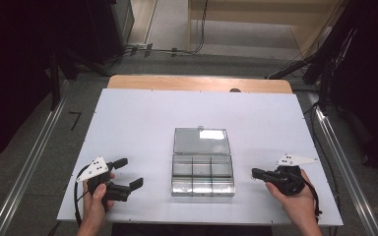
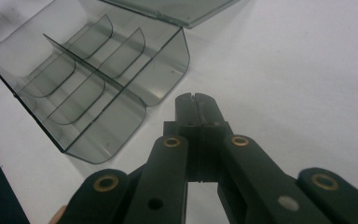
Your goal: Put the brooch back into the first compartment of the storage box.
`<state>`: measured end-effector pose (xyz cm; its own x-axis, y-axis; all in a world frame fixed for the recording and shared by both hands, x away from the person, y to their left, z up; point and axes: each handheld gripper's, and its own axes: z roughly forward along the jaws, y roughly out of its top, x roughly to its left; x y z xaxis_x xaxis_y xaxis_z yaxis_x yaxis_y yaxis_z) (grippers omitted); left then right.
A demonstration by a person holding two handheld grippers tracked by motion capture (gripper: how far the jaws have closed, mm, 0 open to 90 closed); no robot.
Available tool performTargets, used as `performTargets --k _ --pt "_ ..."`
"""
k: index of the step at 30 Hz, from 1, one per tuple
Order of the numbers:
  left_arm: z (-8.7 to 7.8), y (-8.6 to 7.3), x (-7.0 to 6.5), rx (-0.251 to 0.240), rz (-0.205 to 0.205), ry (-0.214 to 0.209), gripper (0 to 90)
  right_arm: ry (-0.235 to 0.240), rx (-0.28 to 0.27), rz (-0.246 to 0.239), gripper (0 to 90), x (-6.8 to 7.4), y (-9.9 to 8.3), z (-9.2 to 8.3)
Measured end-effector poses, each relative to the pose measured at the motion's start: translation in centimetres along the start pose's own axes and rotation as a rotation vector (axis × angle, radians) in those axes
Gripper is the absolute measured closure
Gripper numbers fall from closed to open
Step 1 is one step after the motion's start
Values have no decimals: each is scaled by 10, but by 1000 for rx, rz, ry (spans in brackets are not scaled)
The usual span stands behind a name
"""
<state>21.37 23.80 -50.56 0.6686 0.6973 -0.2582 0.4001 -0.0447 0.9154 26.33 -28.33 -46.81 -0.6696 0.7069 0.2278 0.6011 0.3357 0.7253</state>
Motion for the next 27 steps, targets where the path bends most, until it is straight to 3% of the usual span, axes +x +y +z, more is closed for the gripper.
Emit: performTargets --k 13,27 --pt "3 0 1 -16 -1 8 0 5 -31 -19 885 6 17 -5" --pt "2 -1 2 -20 -18 -2 0 29 -25 -50 885 17 35 8"
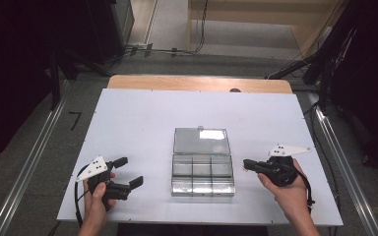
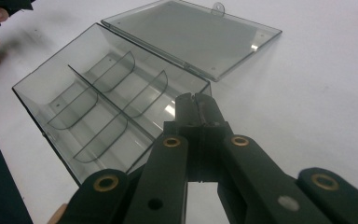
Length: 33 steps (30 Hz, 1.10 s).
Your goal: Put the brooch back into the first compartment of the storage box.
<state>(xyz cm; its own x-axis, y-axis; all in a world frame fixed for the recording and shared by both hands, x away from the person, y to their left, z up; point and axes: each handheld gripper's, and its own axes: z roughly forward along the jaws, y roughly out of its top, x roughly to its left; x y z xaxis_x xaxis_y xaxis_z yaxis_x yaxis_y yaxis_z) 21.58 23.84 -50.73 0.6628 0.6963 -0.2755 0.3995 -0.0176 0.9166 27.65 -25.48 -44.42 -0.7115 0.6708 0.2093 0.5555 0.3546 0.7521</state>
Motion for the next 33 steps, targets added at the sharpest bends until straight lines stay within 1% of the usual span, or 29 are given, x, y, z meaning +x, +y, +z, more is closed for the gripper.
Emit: performTargets --k 3,12,24,33 --pt "0 0 1 -6 -13 -1 0 3 -4 -8 885 3 5 4" --pt "1 -1 1 -3 -9 -7 0 25 -9 -31 885 14 17 13" --pt "1 -1 0 -1 -8 -10 0 44 -3 -60 885 26 35 26" --pt "1 -1 1 4 -6 -16 0 61 9 -80 885 34 42 37"
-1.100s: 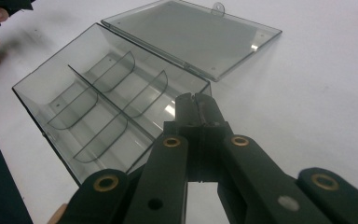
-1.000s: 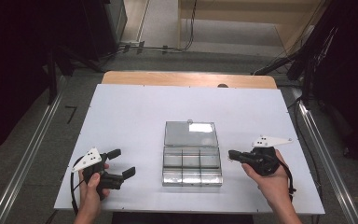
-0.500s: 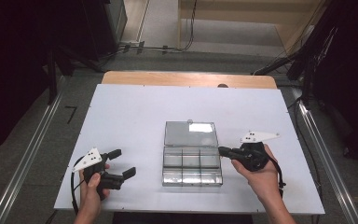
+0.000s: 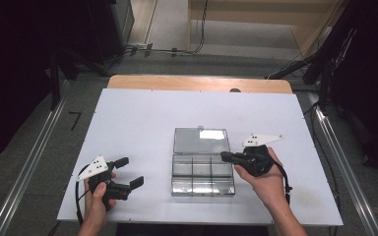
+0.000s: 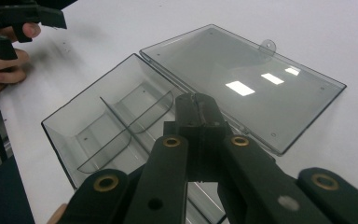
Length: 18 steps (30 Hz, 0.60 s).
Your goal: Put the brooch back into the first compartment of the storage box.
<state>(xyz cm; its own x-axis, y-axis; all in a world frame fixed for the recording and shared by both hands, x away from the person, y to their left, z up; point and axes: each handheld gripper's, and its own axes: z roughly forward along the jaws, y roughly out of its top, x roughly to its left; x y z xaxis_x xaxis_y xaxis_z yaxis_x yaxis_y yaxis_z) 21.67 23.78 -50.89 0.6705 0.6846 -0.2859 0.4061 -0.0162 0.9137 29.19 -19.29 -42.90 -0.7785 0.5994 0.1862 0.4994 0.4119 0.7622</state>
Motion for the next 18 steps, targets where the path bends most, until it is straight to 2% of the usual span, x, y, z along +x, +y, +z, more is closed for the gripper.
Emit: performTargets --k 18 --pt "0 0 -1 1 4 -1 0 38 21 -34 885 15 13 24"
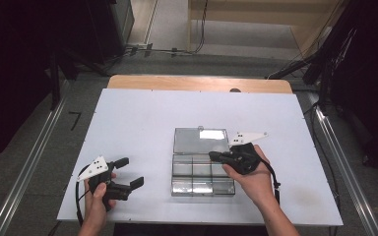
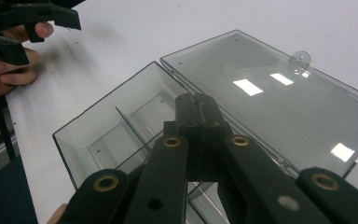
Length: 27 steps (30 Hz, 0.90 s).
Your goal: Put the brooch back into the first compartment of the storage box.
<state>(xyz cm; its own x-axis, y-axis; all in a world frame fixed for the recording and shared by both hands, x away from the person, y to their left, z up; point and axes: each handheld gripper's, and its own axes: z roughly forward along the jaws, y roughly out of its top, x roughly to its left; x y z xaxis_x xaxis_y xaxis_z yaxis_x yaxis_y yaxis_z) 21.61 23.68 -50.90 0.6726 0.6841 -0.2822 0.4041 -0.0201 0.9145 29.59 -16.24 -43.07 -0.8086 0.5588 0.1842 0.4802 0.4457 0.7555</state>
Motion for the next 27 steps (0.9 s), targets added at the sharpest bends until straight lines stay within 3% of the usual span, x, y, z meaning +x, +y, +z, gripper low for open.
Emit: performTargets --k 27 --pt "2 0 -1 14 13 3 0 70 20 -24 885 22 6 36"
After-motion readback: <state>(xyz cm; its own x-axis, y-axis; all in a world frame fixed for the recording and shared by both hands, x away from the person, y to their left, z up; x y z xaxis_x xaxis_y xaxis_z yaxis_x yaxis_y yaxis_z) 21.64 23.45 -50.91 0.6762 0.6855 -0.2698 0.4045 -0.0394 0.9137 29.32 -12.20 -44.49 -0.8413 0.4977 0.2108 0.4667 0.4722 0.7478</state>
